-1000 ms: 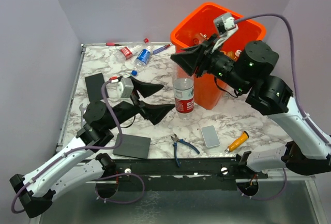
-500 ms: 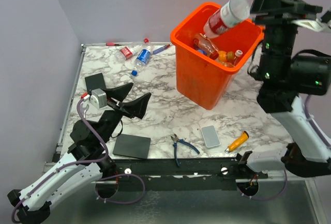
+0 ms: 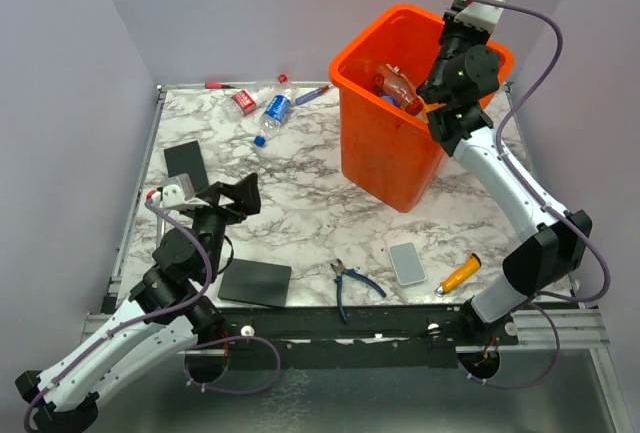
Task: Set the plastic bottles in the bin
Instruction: Place the plastic bottle in the trash bin.
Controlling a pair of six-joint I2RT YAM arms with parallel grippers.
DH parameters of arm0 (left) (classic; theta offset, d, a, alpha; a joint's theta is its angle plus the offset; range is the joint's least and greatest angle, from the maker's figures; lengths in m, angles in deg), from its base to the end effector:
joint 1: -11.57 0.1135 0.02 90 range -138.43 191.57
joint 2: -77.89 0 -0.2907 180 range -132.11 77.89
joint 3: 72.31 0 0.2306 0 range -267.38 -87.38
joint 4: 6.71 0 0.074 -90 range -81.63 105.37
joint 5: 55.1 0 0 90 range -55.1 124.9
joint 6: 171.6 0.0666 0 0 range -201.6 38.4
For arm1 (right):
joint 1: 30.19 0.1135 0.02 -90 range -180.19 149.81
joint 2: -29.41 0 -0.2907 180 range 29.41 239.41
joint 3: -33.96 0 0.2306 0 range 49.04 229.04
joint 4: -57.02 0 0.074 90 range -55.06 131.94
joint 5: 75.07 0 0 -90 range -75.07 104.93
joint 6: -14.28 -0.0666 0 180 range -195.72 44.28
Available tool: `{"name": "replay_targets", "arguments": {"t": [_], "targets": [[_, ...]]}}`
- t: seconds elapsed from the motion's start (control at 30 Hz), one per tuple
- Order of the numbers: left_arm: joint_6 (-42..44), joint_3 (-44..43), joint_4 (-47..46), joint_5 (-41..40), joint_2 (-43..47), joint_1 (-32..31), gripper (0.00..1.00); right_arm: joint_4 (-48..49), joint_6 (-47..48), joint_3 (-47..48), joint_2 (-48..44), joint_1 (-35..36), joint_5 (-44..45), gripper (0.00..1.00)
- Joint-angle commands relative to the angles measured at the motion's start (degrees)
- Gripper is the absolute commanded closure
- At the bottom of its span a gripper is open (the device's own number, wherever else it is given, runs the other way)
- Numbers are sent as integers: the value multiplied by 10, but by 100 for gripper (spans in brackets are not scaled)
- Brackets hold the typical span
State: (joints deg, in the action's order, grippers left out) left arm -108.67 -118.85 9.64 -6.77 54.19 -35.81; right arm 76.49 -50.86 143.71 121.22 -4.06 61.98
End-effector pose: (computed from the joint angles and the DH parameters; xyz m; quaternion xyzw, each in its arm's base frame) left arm 0.0930 -0.0357 0.3338 -0.1514 0.6594 -0.2332 0.6985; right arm 0.3298 0.1075 0.5476 0.1482 0.5207 -0.1677 0.8239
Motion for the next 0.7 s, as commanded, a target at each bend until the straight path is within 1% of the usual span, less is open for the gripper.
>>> {"name": "replay_targets", "arguments": {"t": [0.0,0.17,0.3,0.33,0.37,0.4,0.43,0.47,0.5,0.63,0.67], "targets": [[-20,5,36,-55,27,0,1,-37,-71,-25,-33,-4,29,100],[-24,15,42,-53,31,-1,1,-213,-204,-43,-62,-14,9,100],[-33,23,42,-42,28,0,1,-323,-311,-86,-103,-17,-75,100],[-35,22,42,-39,25,0,1,-337,-330,-100,-116,-17,-97,95],[-34,21,43,-36,22,-1,1,-351,-346,-113,-127,-17,-119,81],[-34,19,45,-35,19,0,1,-364,-356,-120,-139,-17,-139,64],[-34,17,45,-35,16,0,1,-371,-363,-124,-148,-17,-163,50],[-33,14,45,-36,13,-1,1,-377,-369,-120,-155,-17,-171,44],[-31,11,46,-37,8,-1,1,-388,-374,-110,-157,-16,-182,40],[-25,-2,45,-40,-15,-1,1,-464,-393,-36,-153,-17,-231,36],[-24,-5,46,-40,-24,0,1,-482,-397,-19,-147,-17,-254,33]]}}
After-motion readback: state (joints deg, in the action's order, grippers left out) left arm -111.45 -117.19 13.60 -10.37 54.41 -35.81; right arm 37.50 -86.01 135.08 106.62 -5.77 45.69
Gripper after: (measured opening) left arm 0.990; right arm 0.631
